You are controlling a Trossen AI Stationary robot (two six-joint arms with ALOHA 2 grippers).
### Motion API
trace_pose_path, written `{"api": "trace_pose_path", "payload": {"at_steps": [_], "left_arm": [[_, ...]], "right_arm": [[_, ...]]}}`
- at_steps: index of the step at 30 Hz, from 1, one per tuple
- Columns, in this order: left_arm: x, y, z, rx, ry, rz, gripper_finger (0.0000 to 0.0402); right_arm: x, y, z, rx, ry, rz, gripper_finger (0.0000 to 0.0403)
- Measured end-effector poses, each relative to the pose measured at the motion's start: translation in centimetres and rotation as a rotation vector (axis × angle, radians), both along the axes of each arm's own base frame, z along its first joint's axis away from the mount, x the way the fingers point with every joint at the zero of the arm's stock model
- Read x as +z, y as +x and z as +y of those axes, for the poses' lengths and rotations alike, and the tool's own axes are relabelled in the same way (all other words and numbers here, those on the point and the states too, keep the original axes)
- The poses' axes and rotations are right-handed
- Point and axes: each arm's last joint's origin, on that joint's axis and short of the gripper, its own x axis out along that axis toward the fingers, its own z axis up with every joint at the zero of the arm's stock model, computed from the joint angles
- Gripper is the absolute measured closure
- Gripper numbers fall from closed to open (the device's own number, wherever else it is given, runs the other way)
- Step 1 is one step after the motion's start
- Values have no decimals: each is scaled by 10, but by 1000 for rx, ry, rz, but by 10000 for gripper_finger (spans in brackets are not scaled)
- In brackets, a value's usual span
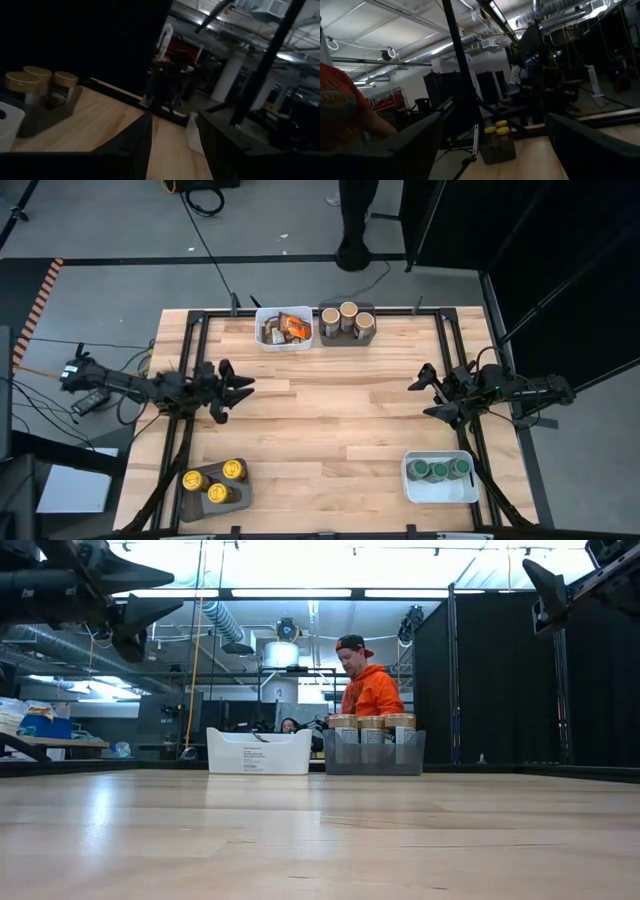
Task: Sort spices by type
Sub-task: Return to Home Position
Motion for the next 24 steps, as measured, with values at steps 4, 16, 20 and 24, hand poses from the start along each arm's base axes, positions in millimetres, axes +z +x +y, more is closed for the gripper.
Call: {"api": "trace_pose_path", "payload": {"at_steps": [4, 16, 20, 24], "left_arm": [[0, 0, -2, -13, 20, 5, 238], [0, 0, -4, -60, -12, -3, 238], [0, 0, -4, -61, -12, -3, 238], [0, 0, -4, -62, -11, -4, 238]], "right_arm": [[0, 0, 0, 0, 0, -1, 44], [0, 0, 0, 0, 0, -1, 45], [0, 0, 0, 0, 0, -1, 44], [0, 0, 0, 0, 0, -1, 42]]}}
